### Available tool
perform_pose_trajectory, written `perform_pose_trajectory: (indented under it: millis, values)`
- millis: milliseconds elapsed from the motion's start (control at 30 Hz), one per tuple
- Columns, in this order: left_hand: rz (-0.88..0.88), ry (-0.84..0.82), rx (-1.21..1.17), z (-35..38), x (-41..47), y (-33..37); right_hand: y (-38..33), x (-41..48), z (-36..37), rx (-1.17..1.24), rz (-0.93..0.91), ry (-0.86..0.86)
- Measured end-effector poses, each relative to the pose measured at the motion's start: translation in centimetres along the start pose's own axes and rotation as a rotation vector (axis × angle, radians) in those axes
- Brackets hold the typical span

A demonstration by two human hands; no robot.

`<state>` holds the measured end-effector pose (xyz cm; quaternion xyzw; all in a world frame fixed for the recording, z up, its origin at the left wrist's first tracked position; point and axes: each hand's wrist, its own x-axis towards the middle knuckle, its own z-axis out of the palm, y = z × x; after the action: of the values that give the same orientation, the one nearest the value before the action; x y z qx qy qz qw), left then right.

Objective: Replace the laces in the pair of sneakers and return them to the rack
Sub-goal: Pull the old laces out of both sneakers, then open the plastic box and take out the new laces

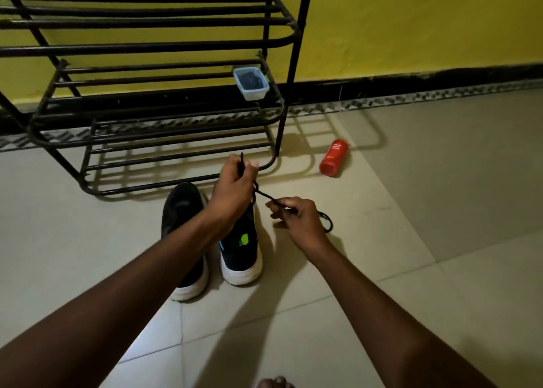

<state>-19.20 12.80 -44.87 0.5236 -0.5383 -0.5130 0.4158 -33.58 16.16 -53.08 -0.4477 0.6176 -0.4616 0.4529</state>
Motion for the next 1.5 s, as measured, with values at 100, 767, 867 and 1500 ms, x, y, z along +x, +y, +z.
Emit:
perform_pose_trajectory:
  millis: [100, 767, 867, 1500]
  values:
    - [-0.113, -0.02, 0.039, 2.8, 1.5, -1.7, 1.5, 0.4, -1.8, 0.009, 0.049, 0.079]
    - [-0.269, -0.35, 0.272, 11.6, 4.4, -7.5, 6.3, 1.6, -9.8, -0.572, 0.153, 0.114]
    - [-0.141, -0.301, 0.517, 11.1, 4.1, -7.6, 5.9, 1.2, -9.6, -0.609, 0.12, 0.133]
    - [0.028, -0.242, 0.657, 8.5, 2.4, -8.3, 4.6, 0.5, -9.4, -0.612, 0.109, 0.288]
